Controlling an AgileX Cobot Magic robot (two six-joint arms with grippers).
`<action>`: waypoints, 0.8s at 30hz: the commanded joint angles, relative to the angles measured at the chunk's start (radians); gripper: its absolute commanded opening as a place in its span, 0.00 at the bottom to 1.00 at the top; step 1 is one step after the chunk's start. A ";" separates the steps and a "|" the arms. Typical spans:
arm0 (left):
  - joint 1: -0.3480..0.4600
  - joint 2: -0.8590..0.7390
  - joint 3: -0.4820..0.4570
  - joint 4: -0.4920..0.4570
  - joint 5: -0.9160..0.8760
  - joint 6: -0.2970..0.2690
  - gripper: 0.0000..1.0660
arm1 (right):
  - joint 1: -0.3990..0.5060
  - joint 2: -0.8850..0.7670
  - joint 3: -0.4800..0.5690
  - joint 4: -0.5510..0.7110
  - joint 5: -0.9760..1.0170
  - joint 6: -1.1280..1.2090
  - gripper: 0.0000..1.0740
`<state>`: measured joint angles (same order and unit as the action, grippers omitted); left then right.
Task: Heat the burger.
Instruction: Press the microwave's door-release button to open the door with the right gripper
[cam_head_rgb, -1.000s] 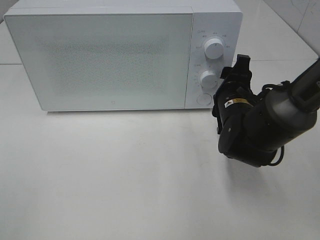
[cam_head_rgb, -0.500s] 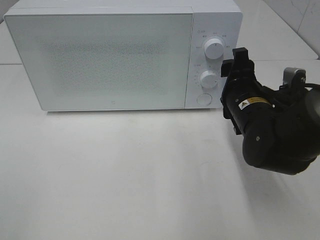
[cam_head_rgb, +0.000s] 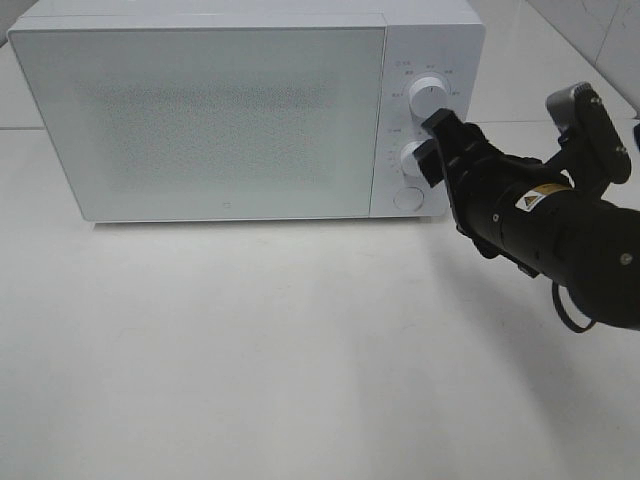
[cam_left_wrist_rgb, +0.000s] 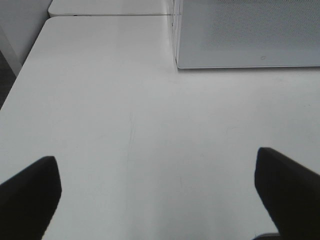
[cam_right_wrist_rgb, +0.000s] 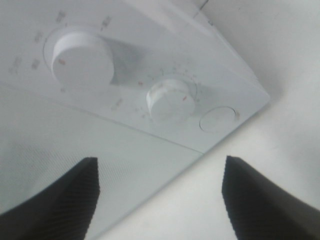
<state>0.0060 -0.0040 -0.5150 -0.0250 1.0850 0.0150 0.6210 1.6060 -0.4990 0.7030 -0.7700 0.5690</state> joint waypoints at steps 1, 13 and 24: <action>0.002 -0.017 -0.001 -0.011 -0.012 -0.001 0.92 | -0.004 -0.081 0.001 -0.013 0.188 -0.263 0.64; 0.002 -0.017 -0.001 -0.011 -0.012 -0.001 0.92 | -0.004 -0.122 0.001 -0.017 0.546 -0.701 0.64; 0.002 -0.017 -0.001 -0.011 -0.012 -0.001 0.92 | -0.004 -0.122 -0.076 -0.283 0.887 -0.690 0.65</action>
<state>0.0060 -0.0040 -0.5150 -0.0250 1.0850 0.0150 0.6210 1.4960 -0.5680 0.4530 0.0850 -0.1210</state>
